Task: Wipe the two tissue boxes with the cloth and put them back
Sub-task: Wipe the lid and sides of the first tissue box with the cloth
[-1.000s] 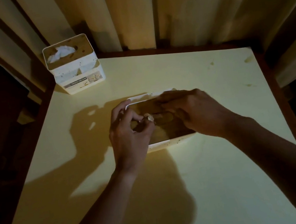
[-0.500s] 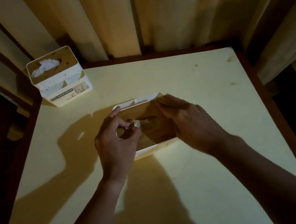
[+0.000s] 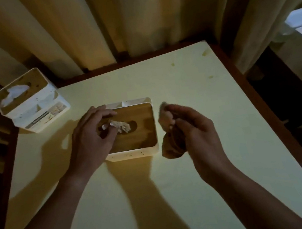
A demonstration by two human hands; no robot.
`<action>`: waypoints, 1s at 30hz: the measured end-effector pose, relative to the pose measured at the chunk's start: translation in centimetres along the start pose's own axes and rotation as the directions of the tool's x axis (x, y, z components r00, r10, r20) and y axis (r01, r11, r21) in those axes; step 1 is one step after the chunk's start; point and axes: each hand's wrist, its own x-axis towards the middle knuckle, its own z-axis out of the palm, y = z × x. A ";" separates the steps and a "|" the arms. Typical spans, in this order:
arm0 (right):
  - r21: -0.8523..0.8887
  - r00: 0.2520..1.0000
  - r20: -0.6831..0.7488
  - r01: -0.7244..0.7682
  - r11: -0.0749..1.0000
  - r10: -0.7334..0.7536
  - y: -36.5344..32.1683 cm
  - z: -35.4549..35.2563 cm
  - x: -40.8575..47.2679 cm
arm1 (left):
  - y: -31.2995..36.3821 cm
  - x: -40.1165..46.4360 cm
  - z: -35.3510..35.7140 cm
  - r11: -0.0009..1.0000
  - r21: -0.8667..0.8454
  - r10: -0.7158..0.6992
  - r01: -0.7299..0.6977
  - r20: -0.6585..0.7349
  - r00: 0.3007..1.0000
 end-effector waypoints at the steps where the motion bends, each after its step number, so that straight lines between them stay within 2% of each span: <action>1: 0.102 0.988 -0.087 -0.119 0.988 0.128 0.8 -0.4 0.5 | 0.1 0.0 0.3 1.000 0.024 0.002 -0.001 -0.022 1.000; 2: 0.190 0.964 -0.144 -0.194 0.962 0.223 1.3 -0.7 0.9 | 0.3 0.1 0.5 0.999 0.040 0.006 -0.005 -0.036 0.999; 4: 0.340 0.940 -0.128 -0.258 0.904 0.316 2.3 -0.4 2.0 | 0.8 0.5 1.2 0.998 0.062 0.033 -0.032 -0.017 0.999; 7: 0.474 0.949 -0.049 -0.252 0.844 0.311 2.4 0.8 2.5 | 1.3 1.4 2.1 0.986 0.154 0.052 -0.071 0.125 0.991; 9: 0.436 0.974 0.008 -0.207 0.876 0.226 2.8 1.6 2.1 | 1.2 1.9 2.5 0.960 0.251 0.074 -0.127 0.210 0.975; 12: 0.288 0.976 0.169 -0.184 0.940 0.140 3.6 2.8 0.9 | 1.2 2.3 3.0 0.931 0.331 0.071 -0.150 0.240 0.968; 15: 0.114 0.959 0.263 -0.137 0.984 0.103 5.3 2.9 0.2 | 1.1 2.3 3.1 0.921 0.357 0.066 -0.154 0.247 0.967; 17: 0.029 0.951 0.280 -0.147 0.989 0.133 5.8 3.1 1.0 | 0.9 2.3 3.1 0.920 0.354 0.074 -0.166 0.259 0.963; 22: 0.056 0.955 0.269 -0.148 0.987 0.128 4.6 4.2 5.7 | 0.9 2.5 3.1 0.915 0.366 0.077 -0.170 0.254 0.964; 26: 0.080 0.960 0.280 -0.032 0.996 0.008 2.0 4.6 5.3 | 0.7 3.2 3.1 0.917 0.371 0.059 -0.144 0.231 0.971; 30: 0.027 0.948 0.302 0.100 0.995 -0.103 4.0 3.4 0.6 | 0.4 3.8 3.3 0.924 0.354 0.067 -0.147 0.228 0.971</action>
